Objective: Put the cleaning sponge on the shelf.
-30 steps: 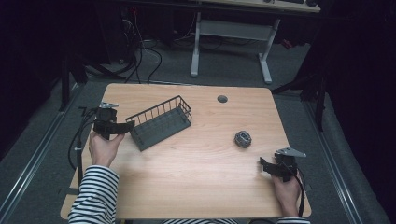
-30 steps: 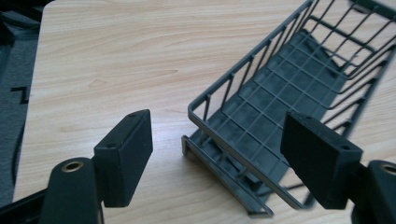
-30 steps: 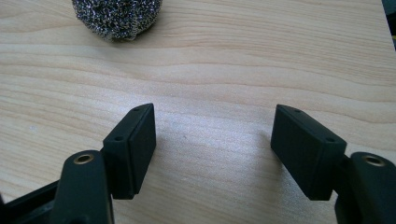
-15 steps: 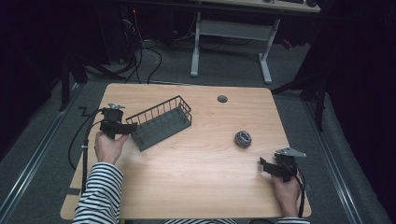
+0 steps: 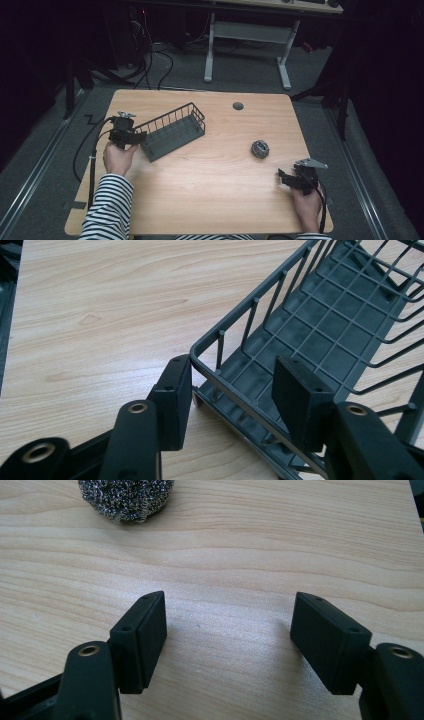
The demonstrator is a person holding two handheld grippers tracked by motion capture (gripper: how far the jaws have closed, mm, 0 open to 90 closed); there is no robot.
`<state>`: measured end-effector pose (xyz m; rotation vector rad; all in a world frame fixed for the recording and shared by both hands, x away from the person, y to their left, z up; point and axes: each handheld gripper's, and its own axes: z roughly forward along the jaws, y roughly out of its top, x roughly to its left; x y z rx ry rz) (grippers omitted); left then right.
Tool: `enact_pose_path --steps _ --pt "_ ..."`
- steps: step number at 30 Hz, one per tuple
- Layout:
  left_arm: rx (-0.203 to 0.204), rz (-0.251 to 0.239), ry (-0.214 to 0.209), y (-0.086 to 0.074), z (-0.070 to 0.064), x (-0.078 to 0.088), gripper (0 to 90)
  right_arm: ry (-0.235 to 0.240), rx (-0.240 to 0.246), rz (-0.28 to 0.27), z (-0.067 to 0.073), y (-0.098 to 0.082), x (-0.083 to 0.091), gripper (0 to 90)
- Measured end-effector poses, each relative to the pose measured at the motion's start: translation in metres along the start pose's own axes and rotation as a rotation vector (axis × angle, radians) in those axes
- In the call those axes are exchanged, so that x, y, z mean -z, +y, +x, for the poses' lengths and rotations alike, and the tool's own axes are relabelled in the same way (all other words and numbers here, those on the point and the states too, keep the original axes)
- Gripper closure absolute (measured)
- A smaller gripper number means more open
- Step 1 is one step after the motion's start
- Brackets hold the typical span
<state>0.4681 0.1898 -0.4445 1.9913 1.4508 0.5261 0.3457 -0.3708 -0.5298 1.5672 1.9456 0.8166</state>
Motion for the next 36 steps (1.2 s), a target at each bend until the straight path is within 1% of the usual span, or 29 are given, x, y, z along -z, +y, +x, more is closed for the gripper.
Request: enact_pose_path --steps 2,11,16,20,22,29,32,36 --pt "-0.002 0.001 0.0 0.0 0.0 0.0 51.2 0.0 0.0 0.0 0.0 0.0 0.0 31.1" --pt "0.0 -0.012 -0.022 -0.006 -0.003 0.004 51.2 0.0 0.001 0.0 0.0 0.0 0.0 31.0" --pt "-0.011 -0.021 -0.035 -0.011 -0.008 0.007 51.4 0.0 -0.001 0.001 0.0 0.0 0.0 31.0" --pt "-0.009 -0.033 -0.048 -0.014 -0.011 0.008 51.4 0.0 -0.001 0.001 0.0 0.0 0.0 31.0" --pt "-0.017 -0.033 -0.059 -0.016 -0.014 0.009 51.4 0.0 -0.001 0.002 0.0 0.0 0.0 31.0" --pt "-0.035 -0.036 -0.076 -0.019 -0.021 0.011 51.4 0.0 -0.001 0.003 0.0 0.0 0.0 31.0" --pt "-0.054 -0.035 -0.076 -0.02 -0.026 0.013 51.2 0.0 -0.002 0.001 0.0 0.0 0.0 31.0" --pt "-0.068 -0.031 -0.084 -0.021 -0.031 0.014 51.1 0.0 -0.002 0.003 0.0 0.0 0.0 31.0"
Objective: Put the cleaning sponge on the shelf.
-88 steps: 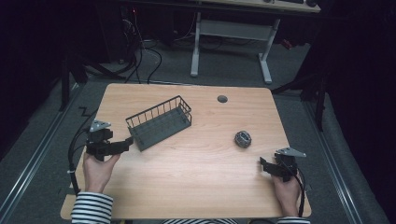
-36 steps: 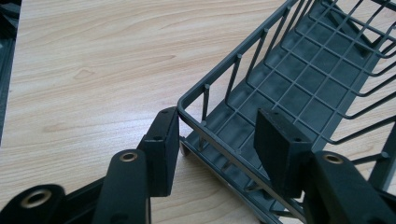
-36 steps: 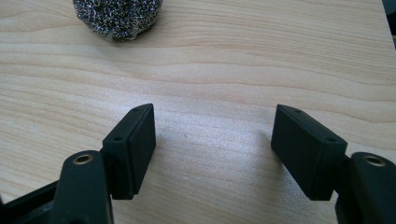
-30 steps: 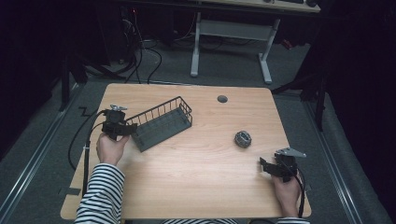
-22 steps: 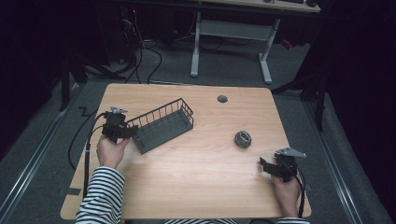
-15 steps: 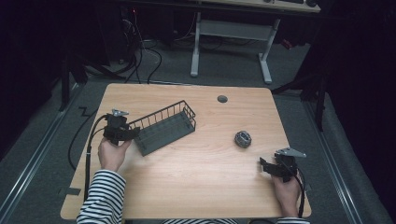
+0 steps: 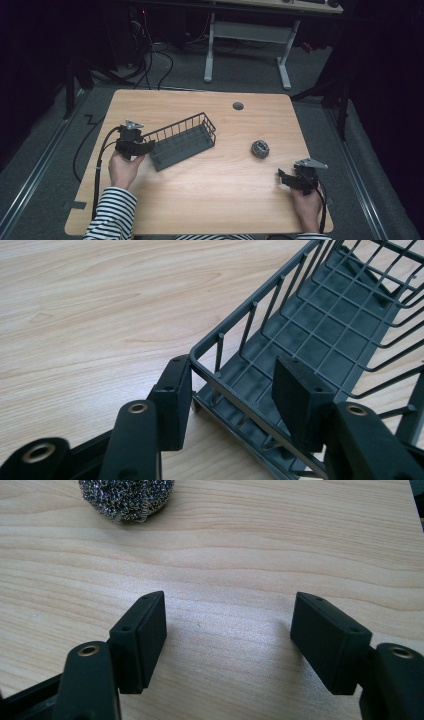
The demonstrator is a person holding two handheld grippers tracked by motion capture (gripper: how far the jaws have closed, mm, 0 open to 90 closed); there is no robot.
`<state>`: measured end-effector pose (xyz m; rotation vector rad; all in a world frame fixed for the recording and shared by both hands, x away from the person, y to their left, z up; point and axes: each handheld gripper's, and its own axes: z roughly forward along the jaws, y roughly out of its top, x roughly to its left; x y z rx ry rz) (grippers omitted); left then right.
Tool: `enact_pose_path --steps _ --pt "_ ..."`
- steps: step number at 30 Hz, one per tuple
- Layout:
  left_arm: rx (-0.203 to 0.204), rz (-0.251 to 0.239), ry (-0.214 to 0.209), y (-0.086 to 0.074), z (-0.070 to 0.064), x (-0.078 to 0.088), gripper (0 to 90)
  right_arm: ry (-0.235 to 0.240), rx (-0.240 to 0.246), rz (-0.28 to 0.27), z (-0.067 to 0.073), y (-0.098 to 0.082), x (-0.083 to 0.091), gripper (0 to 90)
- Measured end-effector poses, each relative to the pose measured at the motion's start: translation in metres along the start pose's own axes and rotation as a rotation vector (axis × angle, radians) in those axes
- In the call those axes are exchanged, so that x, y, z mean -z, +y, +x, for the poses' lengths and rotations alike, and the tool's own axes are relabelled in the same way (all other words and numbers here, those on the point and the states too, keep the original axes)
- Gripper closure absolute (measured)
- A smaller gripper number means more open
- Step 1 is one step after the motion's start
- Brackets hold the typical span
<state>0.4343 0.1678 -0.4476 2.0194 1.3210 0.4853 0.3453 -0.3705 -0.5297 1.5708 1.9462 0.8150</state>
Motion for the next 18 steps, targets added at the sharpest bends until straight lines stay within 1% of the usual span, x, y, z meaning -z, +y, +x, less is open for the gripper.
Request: enact_pose_path --steps 3,5,15,18 --pt "-0.018 0.005 -0.015 0.0 -0.008 0.0 51.3 0.0 0.0 -0.002 0.0 0.0 0.0 31.0" --pt "-0.024 0.007 -0.016 0.0 -0.009 0.001 51.3 0.0 0.0 -0.001 0.0 0.0 0.0 31.0" --pt "-0.082 0.02 -0.054 -0.003 -0.031 0.003 51.3 0.001 0.0 -0.002 0.0 0.0 0.0 31.0" --pt "-0.088 0.016 -0.07 -0.004 -0.037 0.003 51.4 0.001 0.0 -0.002 0.0 0.0 0.0 31.0"
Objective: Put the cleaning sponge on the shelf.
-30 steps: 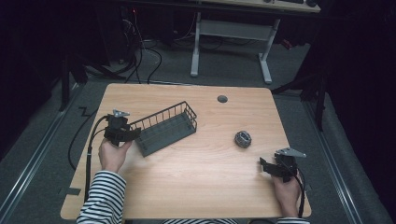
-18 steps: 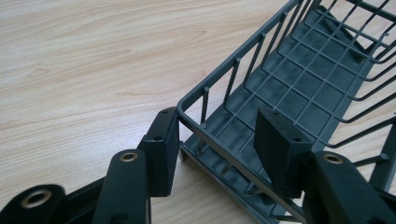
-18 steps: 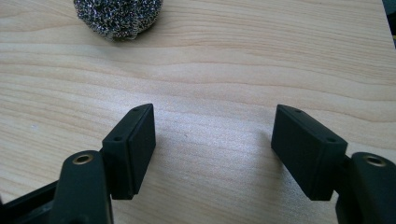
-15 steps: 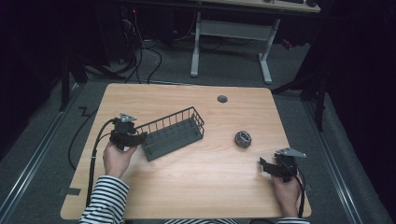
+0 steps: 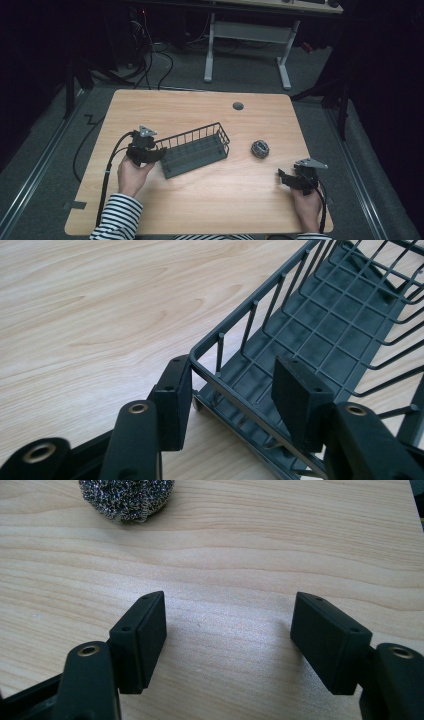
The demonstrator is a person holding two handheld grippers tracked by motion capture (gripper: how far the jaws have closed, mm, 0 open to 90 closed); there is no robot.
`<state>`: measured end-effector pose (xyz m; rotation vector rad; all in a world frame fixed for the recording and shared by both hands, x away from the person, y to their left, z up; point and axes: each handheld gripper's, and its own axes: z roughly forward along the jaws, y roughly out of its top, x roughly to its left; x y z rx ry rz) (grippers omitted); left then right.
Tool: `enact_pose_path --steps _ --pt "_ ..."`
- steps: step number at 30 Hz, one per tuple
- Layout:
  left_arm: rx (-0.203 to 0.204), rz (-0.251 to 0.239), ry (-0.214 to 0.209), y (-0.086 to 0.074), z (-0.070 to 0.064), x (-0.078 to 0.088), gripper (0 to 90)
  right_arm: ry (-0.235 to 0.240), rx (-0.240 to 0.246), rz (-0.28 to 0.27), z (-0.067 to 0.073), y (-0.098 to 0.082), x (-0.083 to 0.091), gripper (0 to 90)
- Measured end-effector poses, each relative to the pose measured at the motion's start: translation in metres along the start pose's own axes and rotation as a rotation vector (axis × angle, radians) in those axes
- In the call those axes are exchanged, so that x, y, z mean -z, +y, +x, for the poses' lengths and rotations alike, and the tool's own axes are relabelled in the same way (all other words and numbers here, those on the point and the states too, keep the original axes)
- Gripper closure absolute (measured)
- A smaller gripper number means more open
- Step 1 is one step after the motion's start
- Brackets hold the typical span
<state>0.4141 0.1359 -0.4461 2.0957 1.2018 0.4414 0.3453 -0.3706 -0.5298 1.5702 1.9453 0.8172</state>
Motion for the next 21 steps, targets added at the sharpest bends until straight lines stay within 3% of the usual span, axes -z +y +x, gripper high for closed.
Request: enact_pose_path --steps 21 --pt "-0.067 -0.046 -0.078 -0.009 -0.042 0.0 52.8 0.001 0.002 0.0 0.0 0.0 0.0 30.8"
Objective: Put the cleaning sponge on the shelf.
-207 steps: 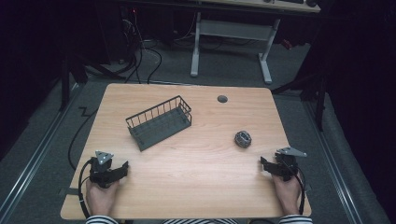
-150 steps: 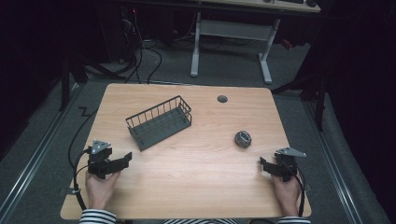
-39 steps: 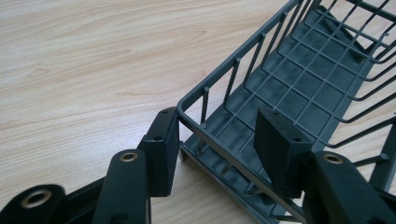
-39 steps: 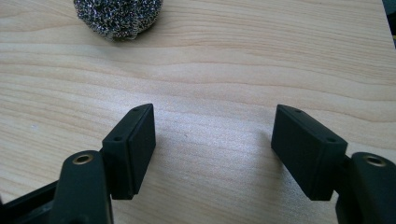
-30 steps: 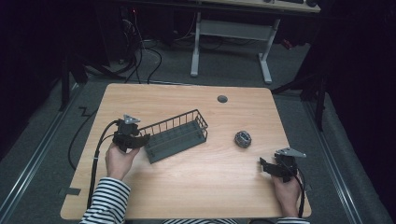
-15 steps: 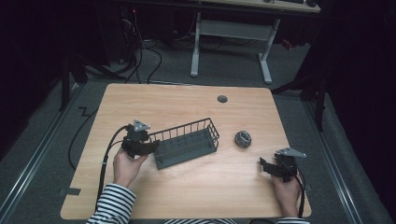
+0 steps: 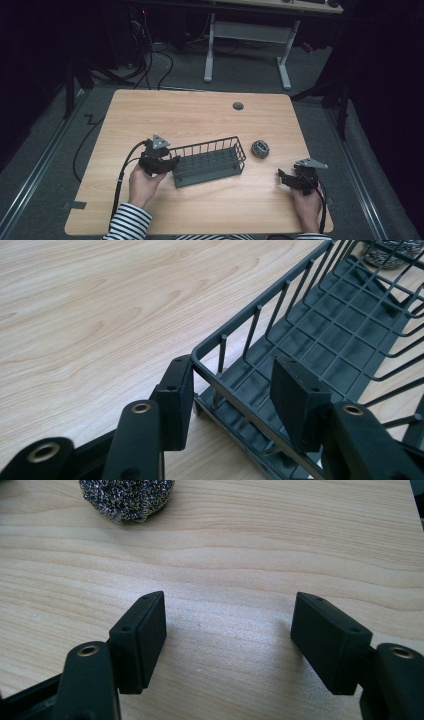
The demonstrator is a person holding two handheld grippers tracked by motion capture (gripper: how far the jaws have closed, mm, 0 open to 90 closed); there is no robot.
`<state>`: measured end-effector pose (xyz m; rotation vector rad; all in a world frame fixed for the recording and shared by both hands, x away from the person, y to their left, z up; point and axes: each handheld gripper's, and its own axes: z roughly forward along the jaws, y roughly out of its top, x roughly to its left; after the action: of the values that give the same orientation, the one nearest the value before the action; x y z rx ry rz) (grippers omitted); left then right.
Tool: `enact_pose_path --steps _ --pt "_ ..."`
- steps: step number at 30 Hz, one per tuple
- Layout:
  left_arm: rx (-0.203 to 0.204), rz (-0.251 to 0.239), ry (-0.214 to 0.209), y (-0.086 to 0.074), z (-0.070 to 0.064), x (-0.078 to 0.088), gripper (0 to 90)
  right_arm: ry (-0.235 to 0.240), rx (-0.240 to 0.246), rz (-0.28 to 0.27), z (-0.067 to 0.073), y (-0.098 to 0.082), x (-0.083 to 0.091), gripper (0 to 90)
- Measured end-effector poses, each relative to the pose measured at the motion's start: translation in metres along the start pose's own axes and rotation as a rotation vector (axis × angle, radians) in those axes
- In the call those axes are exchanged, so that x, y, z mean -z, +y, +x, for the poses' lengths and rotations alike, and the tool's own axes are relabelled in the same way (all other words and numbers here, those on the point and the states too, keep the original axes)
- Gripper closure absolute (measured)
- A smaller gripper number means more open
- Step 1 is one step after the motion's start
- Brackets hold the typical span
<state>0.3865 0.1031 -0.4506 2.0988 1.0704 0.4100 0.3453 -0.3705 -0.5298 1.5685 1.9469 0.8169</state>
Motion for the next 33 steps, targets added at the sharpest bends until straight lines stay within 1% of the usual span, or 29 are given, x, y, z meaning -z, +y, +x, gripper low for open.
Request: enact_pose_path --steps 6,10,13,16,17,19,22,24,25,26,28,30,33 --pt "-0.012 -0.005 -0.009 0.001 -0.006 -0.002 53.2 0.0 0.0 0.0 0.0 0.0 0.0 30.8" --pt "-0.007 -0.008 -0.014 0.001 -0.007 -0.003 52.9 0.0 0.001 0.001 0.0 0.0 0.0 30.6" --pt "-0.001 -0.017 -0.032 0.001 -0.007 -0.004 48.4 0.0 0.001 0.002 0.0 0.0 0.0 30.6" --pt "0.006 -0.027 -0.035 0.002 -0.006 -0.003 43.7 0.0 0.002 0.002 0.0 0.0 0.0 30.6" --pt "0.011 -0.036 -0.031 0.002 -0.006 -0.001 43.7 0.0 0.002 0.002 0.0 0.0 0.0 30.6" --pt "0.022 -0.043 -0.033 0.002 -0.004 0.001 39.0 0.001 0.002 0.001 0.0 0.0 0.0 30.6" --pt "0.033 -0.061 -0.037 0.002 -0.001 0.006 36.8 0.001 0.003 0.002 0.0 0.0 0.0 30.6" --pt "0.039 -0.075 -0.038 0.002 0.001 0.01 36.4 0.001 0.003 0.0 0.0 0.0 0.0 30.6" --pt "0.038 -0.08 -0.035 0.002 0.001 0.012 36.5 0.001 0.004 0.002 0.0 0.0 0.0 30.6" --pt "0.036 -0.089 -0.023 0.001 0.002 0.015 36.4 0.001 0.004 0.002 0.0 0.0 0.0 30.5" --pt "0.035 -0.094 -0.02 0.001 0.003 0.017 36.5 0.001 0.004 0.002 0.0 0.0 0.0 30.5" --pt "0.044 -0.112 -0.007 -0.001 0.007 0.023 36.6 0.002 0.003 0.002 0.0 0.0 0.0 30.6" --pt "0.062 -0.119 -0.003 -0.004 0.015 0.03 36.8 0.002 0.003 0.001 0.0 0.0 0.0 30.6"
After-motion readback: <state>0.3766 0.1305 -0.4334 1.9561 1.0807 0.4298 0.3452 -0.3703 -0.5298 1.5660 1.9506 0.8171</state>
